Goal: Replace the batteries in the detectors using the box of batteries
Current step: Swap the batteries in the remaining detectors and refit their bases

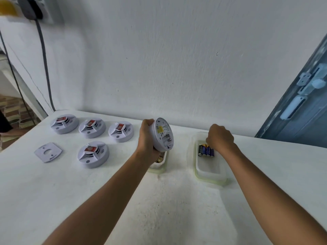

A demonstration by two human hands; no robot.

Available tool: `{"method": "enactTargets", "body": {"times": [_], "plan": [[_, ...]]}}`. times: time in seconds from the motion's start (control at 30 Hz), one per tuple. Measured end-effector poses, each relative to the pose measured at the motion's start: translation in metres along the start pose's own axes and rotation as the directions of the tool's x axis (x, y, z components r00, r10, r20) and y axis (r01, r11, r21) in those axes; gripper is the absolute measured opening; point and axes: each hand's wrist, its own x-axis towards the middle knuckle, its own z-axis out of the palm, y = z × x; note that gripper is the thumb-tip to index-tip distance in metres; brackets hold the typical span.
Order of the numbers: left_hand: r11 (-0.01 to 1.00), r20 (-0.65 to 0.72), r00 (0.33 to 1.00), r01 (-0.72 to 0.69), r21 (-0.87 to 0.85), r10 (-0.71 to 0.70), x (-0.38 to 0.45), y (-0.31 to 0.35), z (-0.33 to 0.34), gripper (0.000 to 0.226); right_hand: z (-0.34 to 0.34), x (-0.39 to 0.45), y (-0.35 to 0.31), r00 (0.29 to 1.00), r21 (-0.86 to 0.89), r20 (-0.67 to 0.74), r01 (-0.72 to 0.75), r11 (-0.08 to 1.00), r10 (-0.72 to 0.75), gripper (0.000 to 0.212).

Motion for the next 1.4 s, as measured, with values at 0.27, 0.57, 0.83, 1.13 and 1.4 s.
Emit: {"method": "enactTargets", "body": {"times": [0.27, 0.57, 0.83, 1.13, 1.4], "plan": [[0.994, 0.015, 0.999, -0.045, -0.102, 0.047, 0.018, 0.044, -0.037, 0.036, 0.012, -0.056, -0.079, 0.790, 0.283, -0.044, 0.597, 0.751, -0.612, 0.021], [0.993, 0.023, 0.999, -0.022, -0.120, 0.025, 0.024, 0.060, -0.056, 0.030, 0.058, -0.054, -0.141, 0.823, -0.255, 0.149, 0.567, 0.783, -0.548, 0.012], [0.998, 0.031, 0.999, -0.024, -0.066, 0.026, 0.026, 0.071, -0.069, 0.038, 0.066, -0.056, -0.153, 0.820, -0.303, 0.207, 0.573, 0.761, -0.534, 0.024], [0.995, 0.014, 1.000, 0.010, -0.096, -0.008, 0.031, 0.076, -0.082, 0.034, 0.065, -0.051, -0.157, 0.848, -0.217, 0.216, 0.525, 0.823, -0.484, 0.027], [0.992, 0.003, 1.000, -0.008, -0.130, 0.009, 0.029, 0.082, -0.090, 0.045, 0.047, -0.048, -0.150, 0.958, 0.675, 0.031, 0.191, 0.713, -0.286, 0.017]]}}
